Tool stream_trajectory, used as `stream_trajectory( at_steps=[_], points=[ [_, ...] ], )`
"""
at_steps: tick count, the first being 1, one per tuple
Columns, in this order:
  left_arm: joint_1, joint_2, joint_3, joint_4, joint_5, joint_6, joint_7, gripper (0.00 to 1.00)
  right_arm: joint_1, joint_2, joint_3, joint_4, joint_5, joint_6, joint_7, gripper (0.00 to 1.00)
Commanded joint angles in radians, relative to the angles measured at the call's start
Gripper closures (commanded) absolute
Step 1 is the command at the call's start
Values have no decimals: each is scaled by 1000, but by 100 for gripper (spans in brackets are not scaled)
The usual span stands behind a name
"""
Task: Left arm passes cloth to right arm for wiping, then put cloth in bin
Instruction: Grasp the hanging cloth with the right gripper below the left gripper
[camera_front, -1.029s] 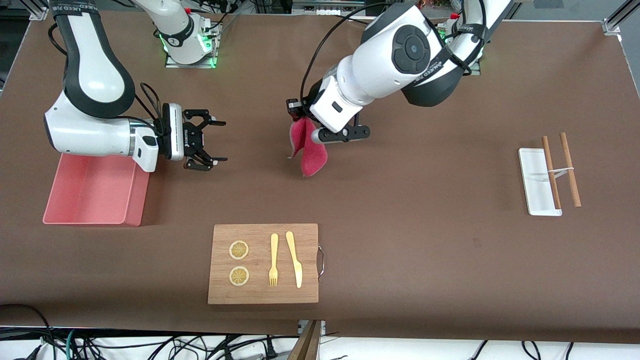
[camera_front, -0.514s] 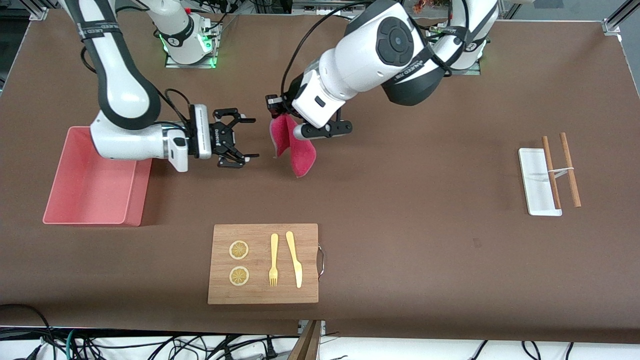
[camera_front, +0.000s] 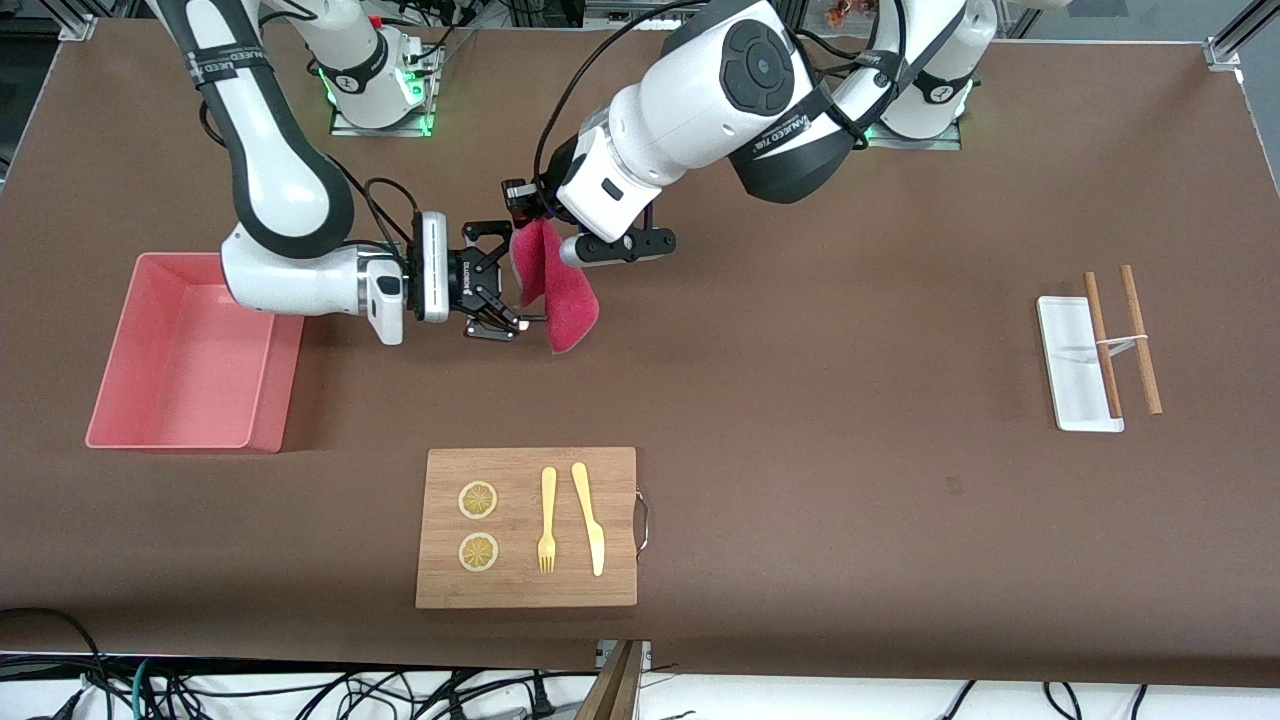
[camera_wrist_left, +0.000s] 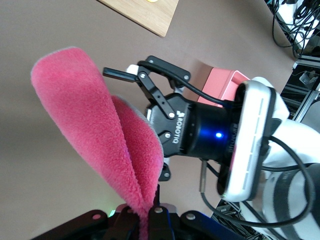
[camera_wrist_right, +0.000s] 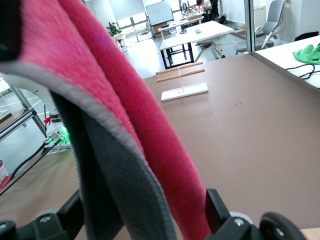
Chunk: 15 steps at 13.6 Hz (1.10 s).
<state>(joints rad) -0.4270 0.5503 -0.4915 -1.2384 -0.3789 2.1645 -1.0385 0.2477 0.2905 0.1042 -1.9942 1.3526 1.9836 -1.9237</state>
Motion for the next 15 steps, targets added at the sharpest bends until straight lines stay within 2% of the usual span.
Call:
stream_trajectory(
  at_steps=[1,2,3,4,7,8,9,11,12,13,15],
  points=[
    [-12,23,5,49,-18,1,-17,100,12,-4,5,-8,25,55,-61,23],
    [-12,23,5,50,-18,0,-18,100,12,-4,5,-6,25,55,-58,41],
    [-10,23,5,50,-18,0,-20,100,12,-4,5,-6,25,55,-58,65],
    [-10,23,5,50,-18,0,-23,100,12,-4,5,-6,25,55,-57,80],
    [-9,23,5,53,-18,0,-26,100,-5,-5,-3,9,11,50,-58,91],
    [-9,22,5,53,-18,1,-31,100,-11,-5,-11,15,-33,46,-58,93],
    [-9,22,5,53,-18,0,-32,100,-16,-7,-21,32,-80,43,-57,100],
    [-7,20,7,53,-18,0,-44,100,-19,-10,-29,45,-108,32,-25,100],
    [-3,20,5,53,-18,0,-63,76,-19,-8,-34,48,-113,26,-20,100],
    [-1,19,8,54,-15,0,-54,1,-19,-10,-35,54,-119,26,-18,100],
    [16,4,8,59,-17,-12,-63,0,-27,-11,-56,78,-142,26,-18,100]
  ],
)
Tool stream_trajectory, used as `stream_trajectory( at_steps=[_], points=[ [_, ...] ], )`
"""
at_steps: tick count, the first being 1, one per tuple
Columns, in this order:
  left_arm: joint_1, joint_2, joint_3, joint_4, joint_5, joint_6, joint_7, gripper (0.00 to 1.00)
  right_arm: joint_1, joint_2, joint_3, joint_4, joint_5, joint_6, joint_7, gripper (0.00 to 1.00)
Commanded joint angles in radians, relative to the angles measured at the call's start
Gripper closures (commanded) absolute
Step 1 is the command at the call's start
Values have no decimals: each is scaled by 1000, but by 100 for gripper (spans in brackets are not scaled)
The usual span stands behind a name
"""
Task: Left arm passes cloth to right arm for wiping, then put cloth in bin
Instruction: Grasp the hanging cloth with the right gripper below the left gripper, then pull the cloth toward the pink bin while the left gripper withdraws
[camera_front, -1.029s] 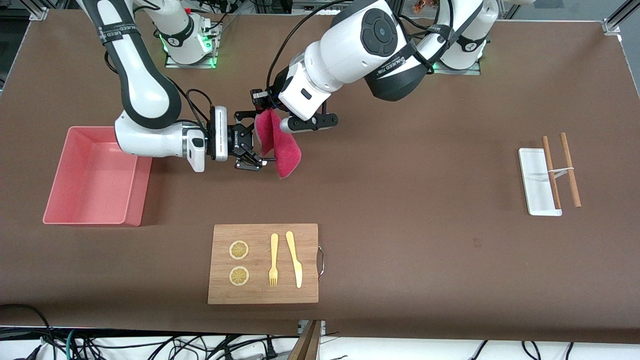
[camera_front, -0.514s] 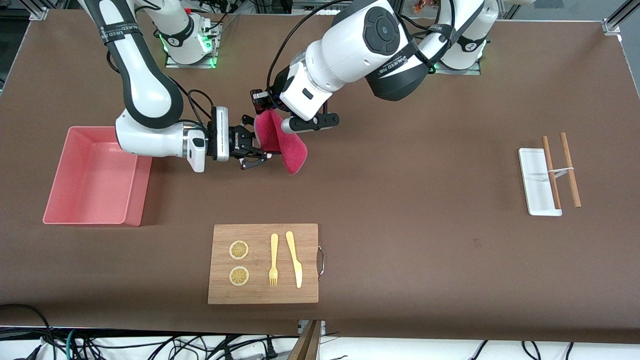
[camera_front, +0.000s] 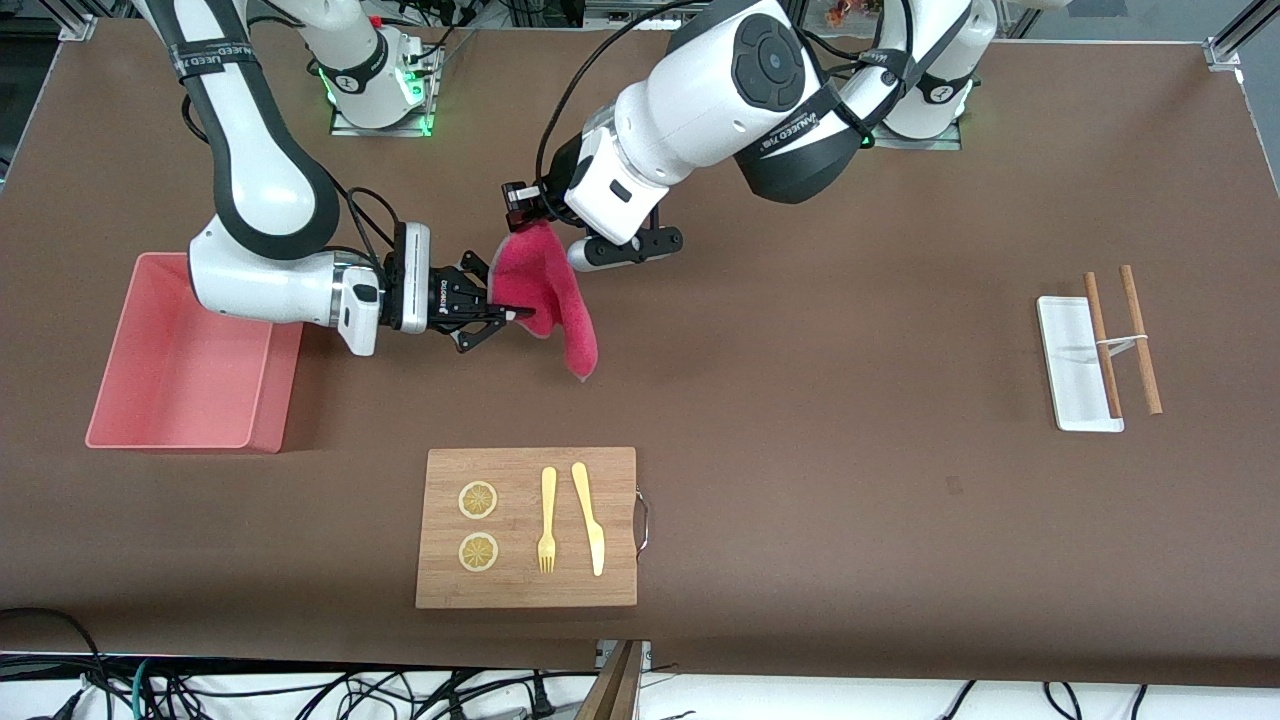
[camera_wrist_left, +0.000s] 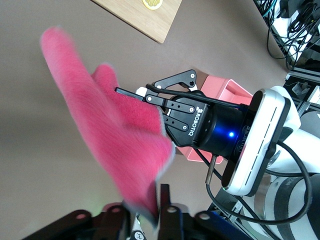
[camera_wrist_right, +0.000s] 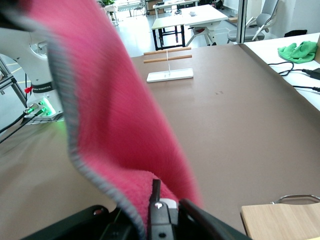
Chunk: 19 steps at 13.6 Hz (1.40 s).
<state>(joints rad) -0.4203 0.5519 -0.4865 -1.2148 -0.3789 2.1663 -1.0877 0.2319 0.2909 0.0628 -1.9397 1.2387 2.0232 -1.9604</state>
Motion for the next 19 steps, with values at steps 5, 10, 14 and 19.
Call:
stream_trajectory(
  at_steps=[5,10,14,19],
  points=[
    [109,-39,3,35,-5,-43,-12,0,-25,-57,-95,35,-134,-122,194,100],
    [311,-40,11,29,139,-54,-1,0,-58,-208,-179,38,-488,-276,590,100],
    [470,-32,11,-43,443,-83,56,0,-102,-283,-181,41,-694,-369,837,100],
    [676,-33,6,-71,508,-266,475,0,-100,-322,-178,83,-951,-405,1223,100]
  ],
)
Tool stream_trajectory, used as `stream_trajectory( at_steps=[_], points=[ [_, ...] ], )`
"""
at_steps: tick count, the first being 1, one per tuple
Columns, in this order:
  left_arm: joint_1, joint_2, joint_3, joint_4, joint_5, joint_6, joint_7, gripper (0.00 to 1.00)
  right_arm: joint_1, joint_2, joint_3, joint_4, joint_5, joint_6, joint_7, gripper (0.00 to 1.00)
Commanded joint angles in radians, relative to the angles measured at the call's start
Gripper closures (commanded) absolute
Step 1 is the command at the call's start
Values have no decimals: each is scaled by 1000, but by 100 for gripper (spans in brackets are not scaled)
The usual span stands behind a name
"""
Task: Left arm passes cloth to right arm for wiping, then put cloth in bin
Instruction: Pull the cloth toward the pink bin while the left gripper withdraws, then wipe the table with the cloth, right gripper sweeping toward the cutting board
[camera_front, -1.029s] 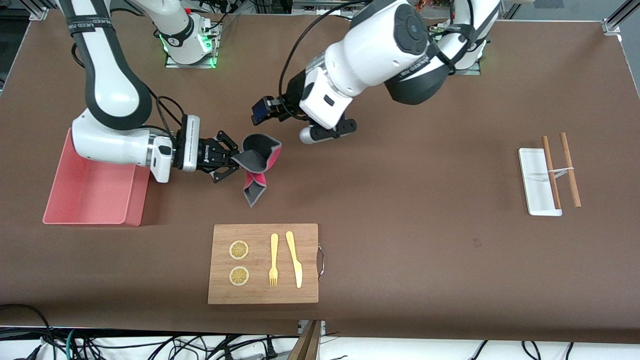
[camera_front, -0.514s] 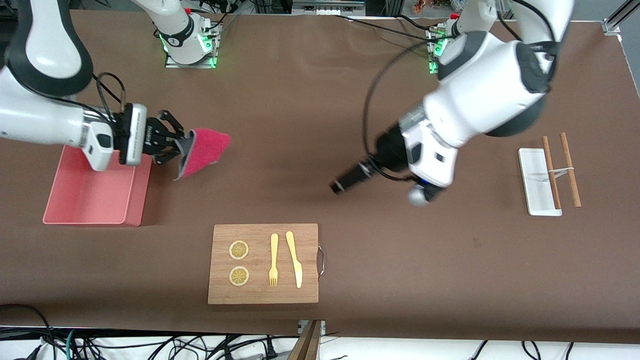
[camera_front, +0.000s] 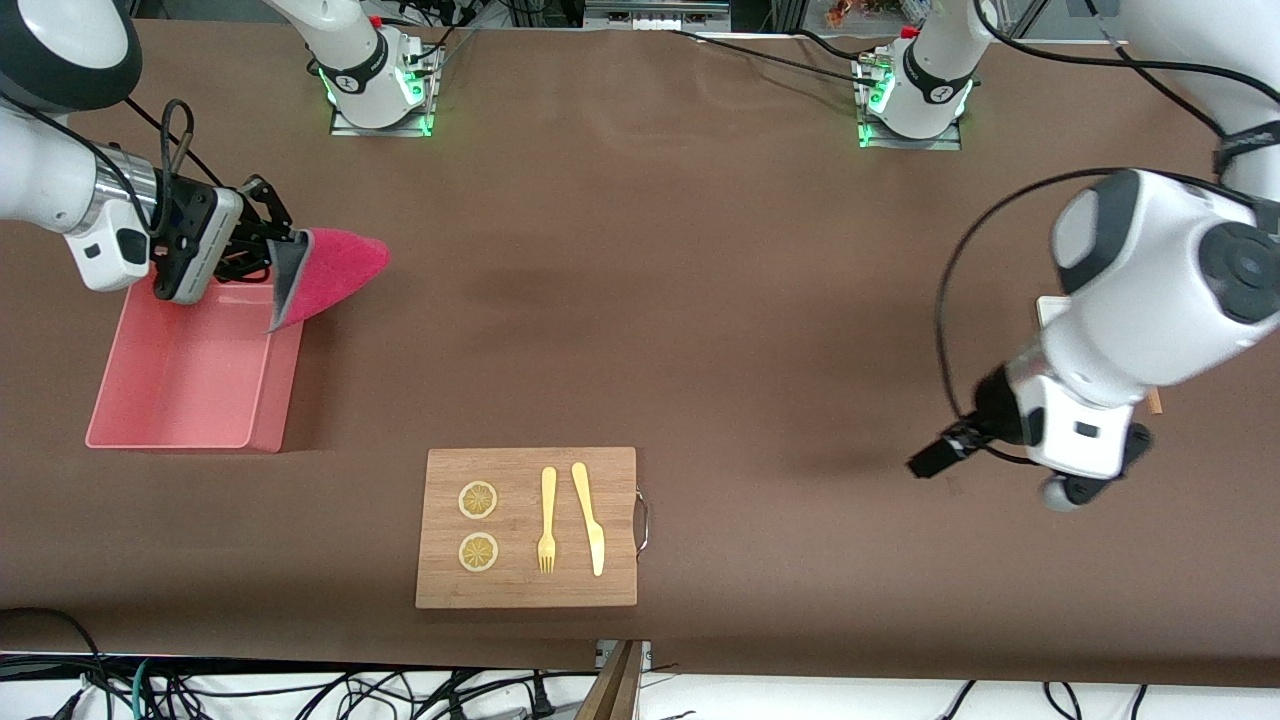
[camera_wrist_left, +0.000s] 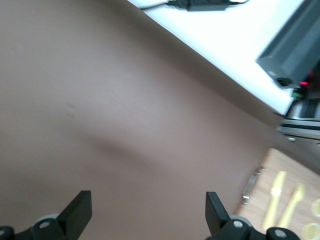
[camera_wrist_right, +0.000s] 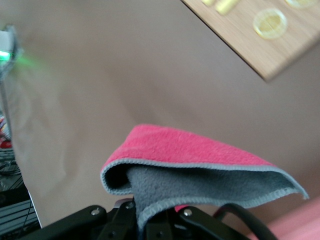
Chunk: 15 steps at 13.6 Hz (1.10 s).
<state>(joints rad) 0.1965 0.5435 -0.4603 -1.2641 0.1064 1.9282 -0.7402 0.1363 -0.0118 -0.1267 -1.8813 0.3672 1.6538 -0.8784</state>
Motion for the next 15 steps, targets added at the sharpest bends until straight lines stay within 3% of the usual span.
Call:
stream_trajectory(
  at_steps=[1,3,5,6,9,13,15],
  points=[
    [82,-28,-18,-21,22,-41,186,0,-3,-17,18,33,-133,-35,238,100],
    [116,-34,-27,-17,25,-128,243,0,-3,-11,54,33,-227,-29,404,100],
    [121,-101,-9,-59,22,-175,345,0,2,-2,65,30,-275,-8,548,100],
    [103,-164,38,-125,22,-189,413,0,2,4,78,28,-292,0,614,100],
    [-104,-330,285,-314,15,-183,524,0,3,62,84,18,-304,36,743,100],
    [-247,-531,440,-562,-25,-146,616,0,6,165,122,-48,-350,200,849,100],
    [-249,-562,451,-619,-80,-162,599,0,6,226,122,-79,-350,294,855,100]
  ],
)
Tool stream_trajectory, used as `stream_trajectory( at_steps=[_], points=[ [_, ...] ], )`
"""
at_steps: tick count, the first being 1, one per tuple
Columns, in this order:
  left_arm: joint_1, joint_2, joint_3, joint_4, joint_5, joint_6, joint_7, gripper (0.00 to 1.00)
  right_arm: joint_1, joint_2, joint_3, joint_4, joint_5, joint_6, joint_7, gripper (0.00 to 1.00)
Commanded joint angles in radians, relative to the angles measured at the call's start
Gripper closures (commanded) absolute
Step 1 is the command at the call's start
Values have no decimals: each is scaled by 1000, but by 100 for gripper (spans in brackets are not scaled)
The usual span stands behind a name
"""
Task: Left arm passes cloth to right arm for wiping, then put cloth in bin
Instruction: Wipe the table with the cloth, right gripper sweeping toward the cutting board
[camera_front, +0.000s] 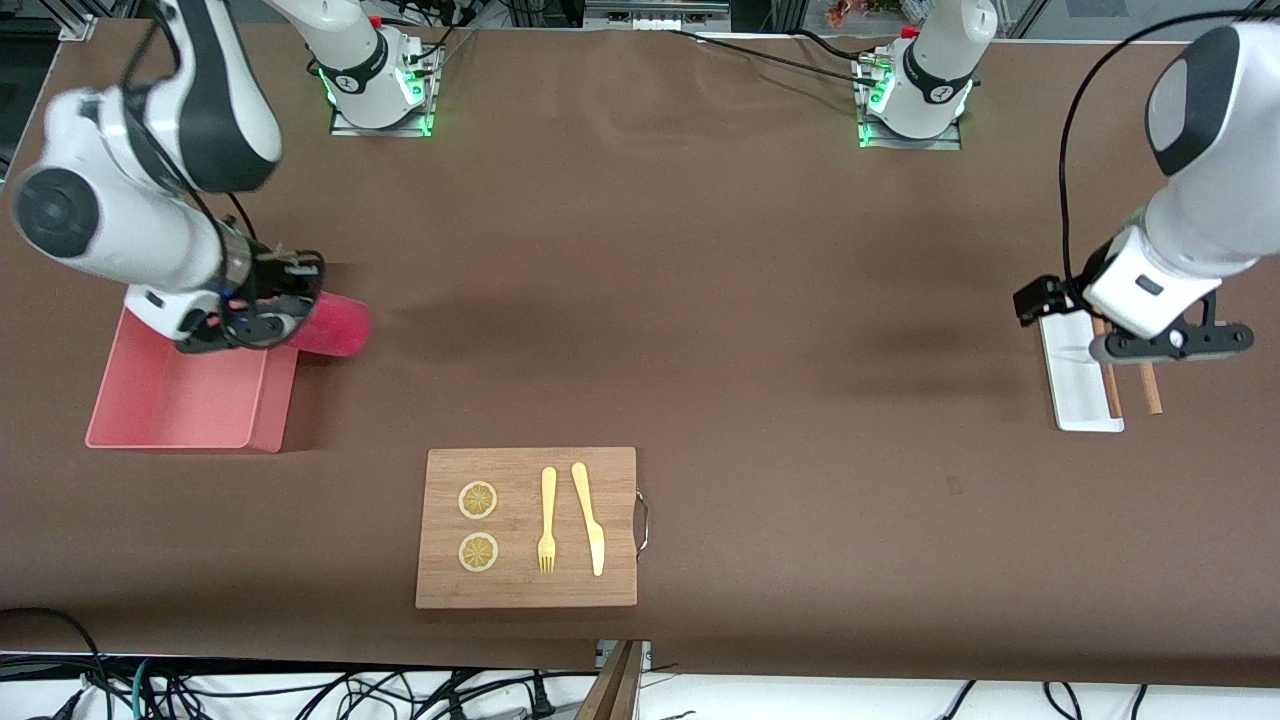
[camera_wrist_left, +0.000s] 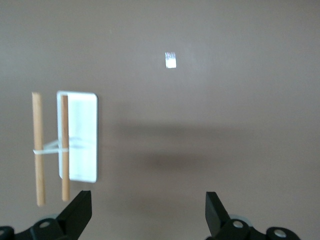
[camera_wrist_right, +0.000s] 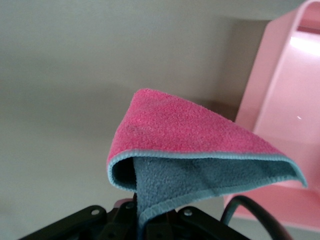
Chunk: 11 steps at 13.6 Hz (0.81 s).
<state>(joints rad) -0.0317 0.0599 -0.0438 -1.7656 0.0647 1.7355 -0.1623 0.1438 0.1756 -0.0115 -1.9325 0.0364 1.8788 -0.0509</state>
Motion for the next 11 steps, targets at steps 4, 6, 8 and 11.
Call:
stream_trajectory(
  at_steps=[4,6,8,11],
  points=[
    [-25,-43,35,-72,-28,22,21,0,-4,160,5,-77,-18,267,31,100],
    [-17,-43,36,15,-58,27,29,0,-3,218,5,-75,-16,330,55,100],
    [-14,-11,35,101,-80,1,27,0,2,257,8,-74,-10,377,95,100],
    [31,-9,36,120,-126,-50,67,0,25,289,50,-63,38,398,193,100]
  ],
)
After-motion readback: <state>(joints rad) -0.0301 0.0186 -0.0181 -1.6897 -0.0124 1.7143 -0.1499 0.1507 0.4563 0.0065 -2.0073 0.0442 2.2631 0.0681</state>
